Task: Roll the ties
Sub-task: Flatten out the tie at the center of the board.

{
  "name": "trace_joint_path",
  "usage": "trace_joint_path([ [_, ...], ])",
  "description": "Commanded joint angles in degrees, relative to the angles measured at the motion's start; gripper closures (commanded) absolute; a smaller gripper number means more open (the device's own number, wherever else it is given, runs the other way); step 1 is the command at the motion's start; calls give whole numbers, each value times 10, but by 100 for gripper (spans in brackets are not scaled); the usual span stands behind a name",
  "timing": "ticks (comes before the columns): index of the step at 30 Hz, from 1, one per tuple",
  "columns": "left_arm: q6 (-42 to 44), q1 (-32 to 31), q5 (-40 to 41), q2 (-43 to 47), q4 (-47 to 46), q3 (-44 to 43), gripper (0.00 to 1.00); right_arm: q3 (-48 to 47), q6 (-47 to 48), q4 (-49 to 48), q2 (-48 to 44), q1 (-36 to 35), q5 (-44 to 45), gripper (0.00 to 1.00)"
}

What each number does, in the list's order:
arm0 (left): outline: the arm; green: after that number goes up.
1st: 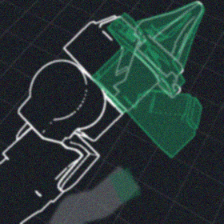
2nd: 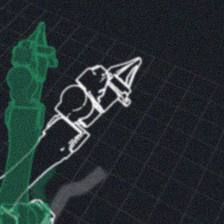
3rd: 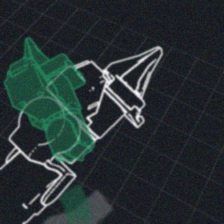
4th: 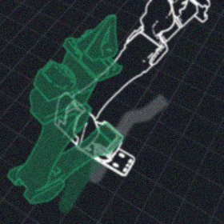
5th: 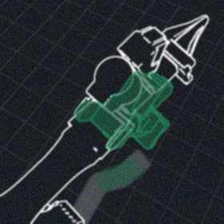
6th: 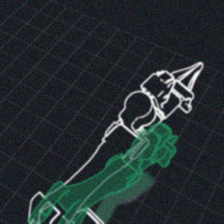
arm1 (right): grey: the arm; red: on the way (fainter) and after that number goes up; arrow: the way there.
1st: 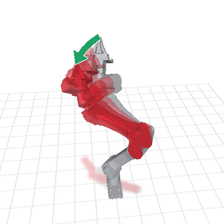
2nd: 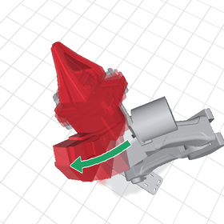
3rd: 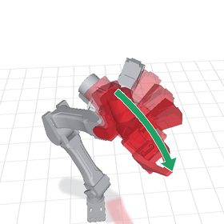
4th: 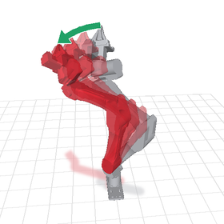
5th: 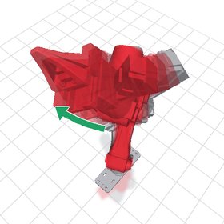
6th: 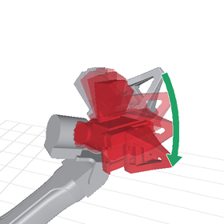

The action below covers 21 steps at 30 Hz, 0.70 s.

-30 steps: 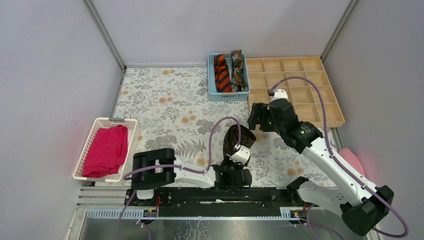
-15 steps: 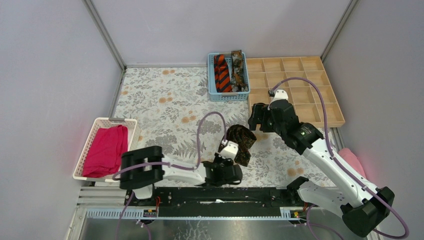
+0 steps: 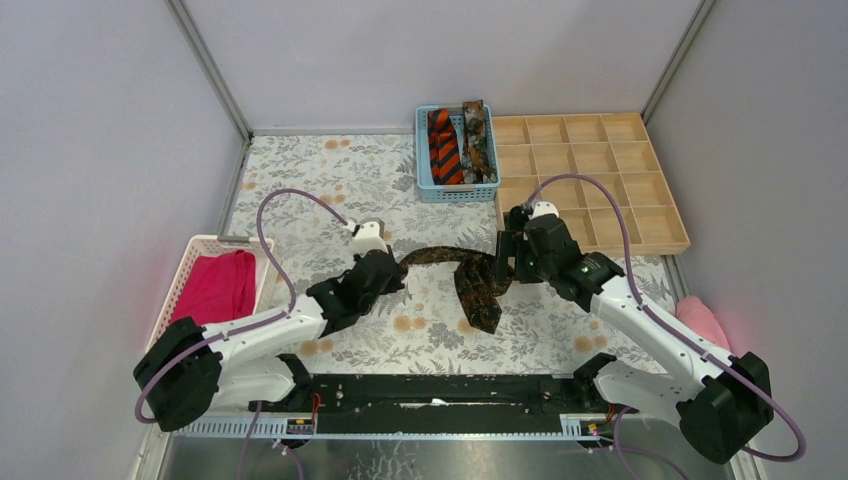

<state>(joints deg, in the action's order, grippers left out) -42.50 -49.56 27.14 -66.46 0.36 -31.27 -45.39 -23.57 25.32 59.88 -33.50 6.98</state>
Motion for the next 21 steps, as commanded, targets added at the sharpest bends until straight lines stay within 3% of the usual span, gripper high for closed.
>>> trace_joint_path([
  [1,18,59,-53,5,-33,6,100,21,6,-26,2,-3,-44,9],
  [12,24,150,-90,58,-22,44,100,51,22,-19,12,-47,-108,17],
  [15,32,155,-96,62,-24,46,100,67,11,-36,32,-60,-114,13],
  [18,36,157,-104,57,-24,46,100,94,6,-77,52,-63,-118,1],
  [21,39,157,-111,55,-28,48,100,108,5,-124,68,-63,-132,0],
])
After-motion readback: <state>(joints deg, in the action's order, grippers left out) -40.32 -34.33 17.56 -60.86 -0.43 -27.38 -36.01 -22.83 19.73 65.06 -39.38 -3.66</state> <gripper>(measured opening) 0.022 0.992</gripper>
